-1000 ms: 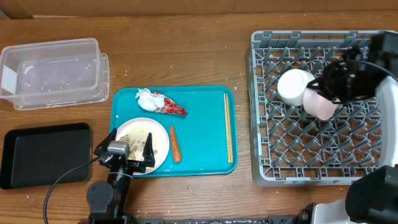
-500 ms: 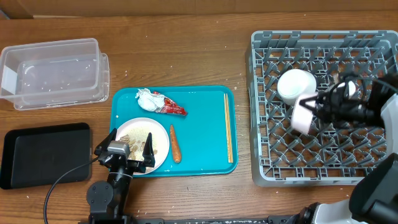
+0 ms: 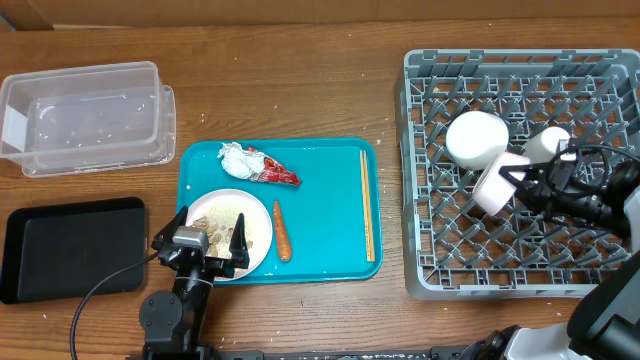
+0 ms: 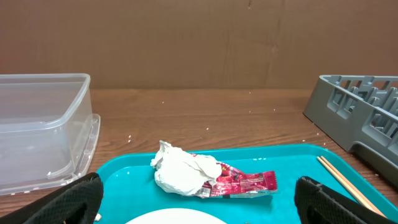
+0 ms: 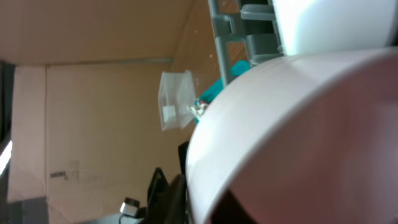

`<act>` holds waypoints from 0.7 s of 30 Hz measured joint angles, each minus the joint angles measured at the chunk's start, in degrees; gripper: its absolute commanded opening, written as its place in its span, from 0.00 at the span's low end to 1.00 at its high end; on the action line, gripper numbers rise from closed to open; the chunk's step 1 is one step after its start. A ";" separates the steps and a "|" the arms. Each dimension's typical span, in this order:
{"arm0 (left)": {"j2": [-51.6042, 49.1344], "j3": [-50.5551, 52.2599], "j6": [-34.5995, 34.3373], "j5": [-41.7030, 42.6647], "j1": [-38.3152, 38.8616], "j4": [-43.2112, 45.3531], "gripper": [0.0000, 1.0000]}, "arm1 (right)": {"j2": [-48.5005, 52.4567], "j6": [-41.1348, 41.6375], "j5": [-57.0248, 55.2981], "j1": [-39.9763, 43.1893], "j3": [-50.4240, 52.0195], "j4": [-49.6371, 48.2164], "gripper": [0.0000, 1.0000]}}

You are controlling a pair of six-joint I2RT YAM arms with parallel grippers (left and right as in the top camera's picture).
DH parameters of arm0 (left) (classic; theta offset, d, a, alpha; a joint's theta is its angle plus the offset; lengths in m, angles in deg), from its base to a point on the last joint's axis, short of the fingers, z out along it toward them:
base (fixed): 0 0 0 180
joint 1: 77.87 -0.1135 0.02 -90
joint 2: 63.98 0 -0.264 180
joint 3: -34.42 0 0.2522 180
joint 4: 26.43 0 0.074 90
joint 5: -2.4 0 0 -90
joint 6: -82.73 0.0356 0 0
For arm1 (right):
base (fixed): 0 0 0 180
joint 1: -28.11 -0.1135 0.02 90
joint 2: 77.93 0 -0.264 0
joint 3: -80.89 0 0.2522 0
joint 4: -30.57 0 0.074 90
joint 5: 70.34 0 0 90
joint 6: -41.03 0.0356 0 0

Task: Sort waste into correct bins and load items into the dishwasher
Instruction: 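Lift the white plate and set it into the dish rack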

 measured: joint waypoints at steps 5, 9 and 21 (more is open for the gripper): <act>0.00 0.00 0.00 -0.02 0.00 0.00 1.00 | 0.00 0.33 -4.66 1.25 -1.01 4.98 0.28; 0.00 0.00 0.00 0.00 0.00 0.00 1.00 | 0.00 4.26 -11.93 1.40 -6.12 6.62 0.30; 0.00 0.00 0.02 0.00 0.00 0.00 1.00 | -11.69 27.98 -44.89 1.53 -19.67 10.05 1.00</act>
